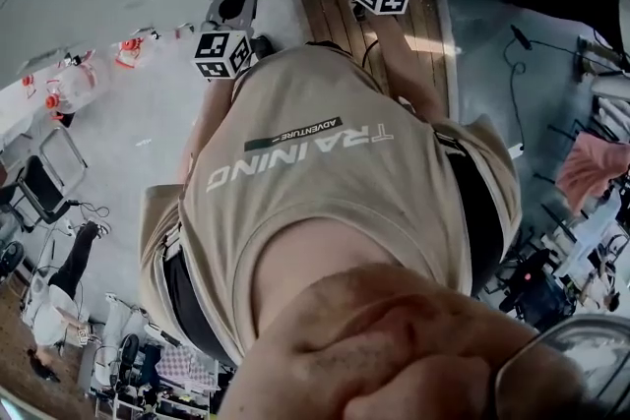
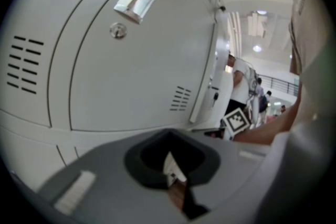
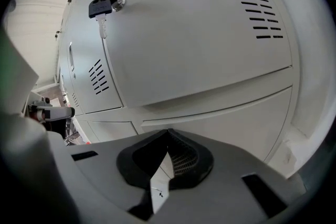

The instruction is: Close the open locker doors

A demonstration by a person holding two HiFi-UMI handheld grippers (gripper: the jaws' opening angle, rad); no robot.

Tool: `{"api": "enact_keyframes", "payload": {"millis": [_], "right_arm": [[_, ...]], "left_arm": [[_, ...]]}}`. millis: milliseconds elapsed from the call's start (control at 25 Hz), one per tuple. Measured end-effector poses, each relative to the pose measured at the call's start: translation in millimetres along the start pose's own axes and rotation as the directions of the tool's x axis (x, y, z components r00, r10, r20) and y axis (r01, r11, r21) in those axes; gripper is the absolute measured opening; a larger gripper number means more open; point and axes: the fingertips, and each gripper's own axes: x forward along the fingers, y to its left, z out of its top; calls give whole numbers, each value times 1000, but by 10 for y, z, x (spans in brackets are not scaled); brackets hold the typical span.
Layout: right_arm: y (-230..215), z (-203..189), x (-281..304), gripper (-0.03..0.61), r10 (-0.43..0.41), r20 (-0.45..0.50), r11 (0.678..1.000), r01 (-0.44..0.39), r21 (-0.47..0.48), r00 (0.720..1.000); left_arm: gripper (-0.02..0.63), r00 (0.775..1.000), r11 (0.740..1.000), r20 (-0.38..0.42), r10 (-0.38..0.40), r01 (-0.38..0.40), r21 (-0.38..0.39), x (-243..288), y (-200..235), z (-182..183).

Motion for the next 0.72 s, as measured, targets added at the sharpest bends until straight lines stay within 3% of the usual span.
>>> {"api": "enact_keyframes", "payload": {"millis": [400,720], "right_arm": [[98,56,102,15,28,18,1000,-28,4,999],[323,60,-235,15,52,30,998,-51,-26,998]], "left_arm": [[0,1000,999,8,-13,12,37,-90,3,124],[0,999,992,-16,-39,41,123,-177,-67,121]]}}
